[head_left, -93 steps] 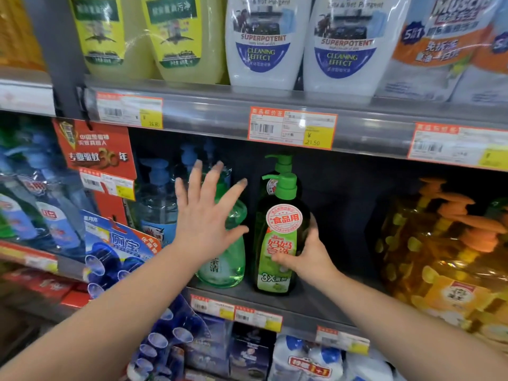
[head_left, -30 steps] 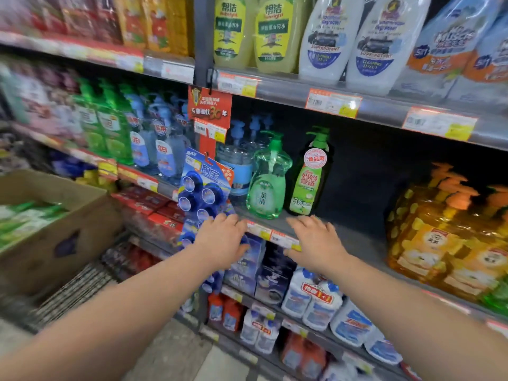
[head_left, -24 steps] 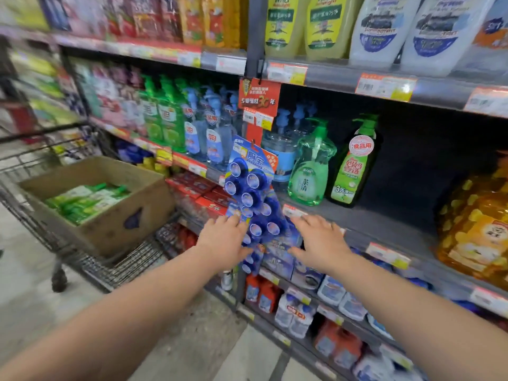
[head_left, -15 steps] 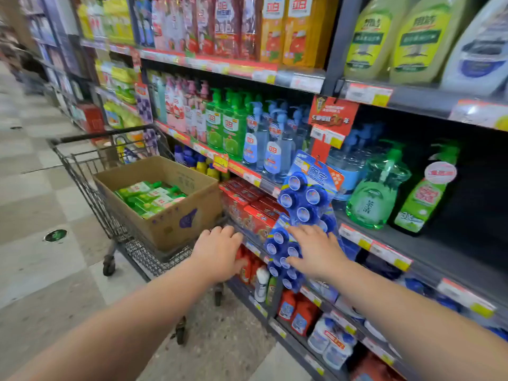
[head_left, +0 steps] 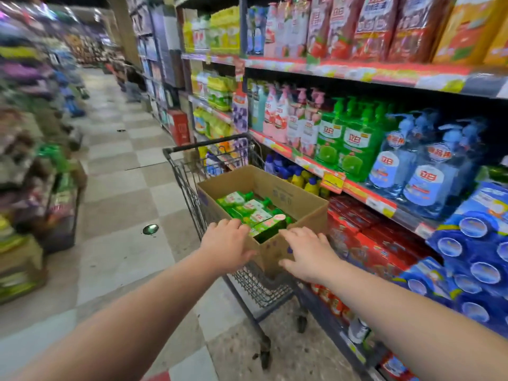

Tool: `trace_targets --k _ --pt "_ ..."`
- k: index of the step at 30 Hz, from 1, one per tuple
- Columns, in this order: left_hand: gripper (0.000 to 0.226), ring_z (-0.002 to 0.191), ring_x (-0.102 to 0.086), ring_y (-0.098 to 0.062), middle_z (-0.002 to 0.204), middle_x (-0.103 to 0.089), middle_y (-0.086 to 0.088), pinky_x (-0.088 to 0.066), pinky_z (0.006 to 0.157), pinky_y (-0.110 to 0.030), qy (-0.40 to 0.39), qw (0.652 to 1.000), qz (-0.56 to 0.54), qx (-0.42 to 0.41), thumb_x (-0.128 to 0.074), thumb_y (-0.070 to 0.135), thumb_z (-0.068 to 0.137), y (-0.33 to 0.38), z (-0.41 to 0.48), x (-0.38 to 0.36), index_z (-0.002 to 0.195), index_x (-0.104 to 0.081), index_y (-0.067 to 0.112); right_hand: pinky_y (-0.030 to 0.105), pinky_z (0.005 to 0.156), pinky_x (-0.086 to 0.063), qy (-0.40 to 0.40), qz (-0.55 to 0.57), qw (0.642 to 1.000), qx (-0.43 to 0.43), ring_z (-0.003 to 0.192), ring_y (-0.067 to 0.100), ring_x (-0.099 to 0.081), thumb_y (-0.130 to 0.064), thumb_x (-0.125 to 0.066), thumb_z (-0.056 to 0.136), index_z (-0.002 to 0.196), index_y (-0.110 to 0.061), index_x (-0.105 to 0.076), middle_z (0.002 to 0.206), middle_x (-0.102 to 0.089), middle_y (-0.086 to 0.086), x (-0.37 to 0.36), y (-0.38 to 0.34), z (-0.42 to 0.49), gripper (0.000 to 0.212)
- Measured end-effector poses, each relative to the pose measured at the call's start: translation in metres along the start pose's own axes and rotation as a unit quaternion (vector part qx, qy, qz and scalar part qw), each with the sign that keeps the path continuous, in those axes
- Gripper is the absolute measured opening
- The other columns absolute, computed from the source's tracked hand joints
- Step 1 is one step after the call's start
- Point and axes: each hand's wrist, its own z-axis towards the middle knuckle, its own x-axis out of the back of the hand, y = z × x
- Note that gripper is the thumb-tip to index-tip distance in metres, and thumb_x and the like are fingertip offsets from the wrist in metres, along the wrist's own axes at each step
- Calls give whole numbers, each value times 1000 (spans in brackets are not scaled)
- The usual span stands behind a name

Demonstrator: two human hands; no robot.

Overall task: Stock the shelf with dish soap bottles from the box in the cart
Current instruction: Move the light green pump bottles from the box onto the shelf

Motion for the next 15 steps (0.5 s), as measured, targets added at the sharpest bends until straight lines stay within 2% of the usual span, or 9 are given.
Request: trace_targets --k 6,15 --pt "55 126 -43 -26 133 -47 -4 -35 104 -41 -16 1000 -10 16 -48 55 88 -56 31 -14 129 -44 19 53 116 -20 -20 -17 1000 -4 144 26 -21 -45 -53 91 151 -24 -21 157 -24 2 0 -21 65 71" --pt "53 122 -44 -26 130 -48 -4 -37 101 -42 -25 999 -16 34 -49 53 87 -118 106 -38 127 -45 19 50 112 -26 -20 -18 1000 13 139 26 -31 -44 -53 90 148 -25 -25 151 -34 2 -6 -24 195 68"
